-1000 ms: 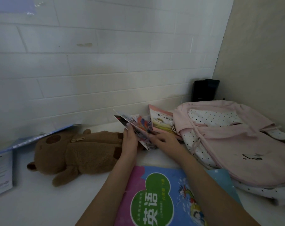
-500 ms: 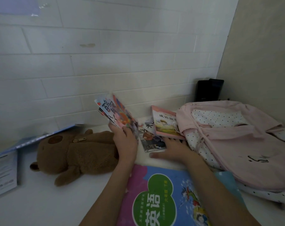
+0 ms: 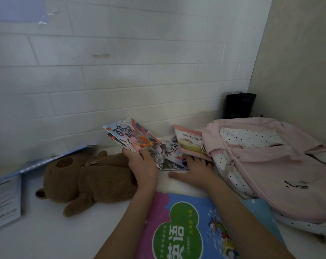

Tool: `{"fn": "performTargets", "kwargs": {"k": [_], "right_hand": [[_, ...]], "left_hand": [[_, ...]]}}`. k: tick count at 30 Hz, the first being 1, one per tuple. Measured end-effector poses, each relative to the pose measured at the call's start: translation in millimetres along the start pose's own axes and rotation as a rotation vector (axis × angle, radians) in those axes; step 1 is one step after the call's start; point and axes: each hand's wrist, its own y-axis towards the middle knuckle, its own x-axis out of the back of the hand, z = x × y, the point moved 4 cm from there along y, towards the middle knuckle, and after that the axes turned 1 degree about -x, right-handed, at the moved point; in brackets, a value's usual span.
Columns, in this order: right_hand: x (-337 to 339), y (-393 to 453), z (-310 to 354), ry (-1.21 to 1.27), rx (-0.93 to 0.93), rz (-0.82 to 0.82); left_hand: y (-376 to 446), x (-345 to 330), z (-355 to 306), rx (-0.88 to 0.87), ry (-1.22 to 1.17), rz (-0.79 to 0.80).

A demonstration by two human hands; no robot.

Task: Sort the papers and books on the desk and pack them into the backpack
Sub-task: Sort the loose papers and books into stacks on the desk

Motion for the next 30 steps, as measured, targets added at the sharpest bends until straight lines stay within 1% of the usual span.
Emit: {"fn": "performTargets", "kwargs": {"k": [3, 4, 7, 9, 11, 14, 16, 18, 20, 22, 27, 30], "right_hand": [[3.6, 3.1, 1.1, 0.197, 0.043, -0.010], [4.5, 4.3, 1.1, 0.219, 0.042, -0.022], [5.8, 5.1, 3.5, 0.164, 0.073, -0.116], [8.0, 2.9, 7.3, 0.100, 0.100, -0.133], [14.2, 3.0, 14.9, -0.016, 0.148, -0.160], [17.9, 1.2, 33.1, -0.281, 0.275, -0.300], [12.0, 1.3, 34.9, -0.400, 0.261, -0.311], [7.3, 3.0, 30.5, -0.436, 0.233, -0.345], [15.9, -5.2, 30.8, -0.374, 0.212, -0.401], [21.9, -6.0, 26.0, -0.313, 0.141, -0.491], [31.5, -7.2, 20.2, -0.151, 0.016, -0.570], [40.3, -10.4, 14.2, 0.105, -0.056, -0.664]], "left_hand": [[-0.8, 2.3, -1.7, 0.017, -0.008, -0.034], [-1.2, 3.0, -1.9, 0.022, -0.008, -0.036], [-1.1, 3.4, -2.0, 0.024, -0.004, -0.023], [-1.8, 2.8, -2.6, 0.021, 0.000, -0.012], [-2.7, 2.4, -4.5, 0.009, 0.004, -0.004], [-1.3, 1.6, -2.1, 0.004, 0.006, 0.001], [0.6, 1.1, 1.1, 0.024, -0.015, -0.005], [0.7, 2.3, 1.6, 0.048, -0.050, -0.026], [-0.1, 4.5, -0.5, 0.062, -0.072, -0.054], [-0.9, 6.7, -4.1, 0.060, -0.086, -0.074], [3.4, 8.9, -5.5, 0.070, -0.121, -0.090], [3.5, 10.2, -4.5, 0.051, -0.105, -0.089]]}}
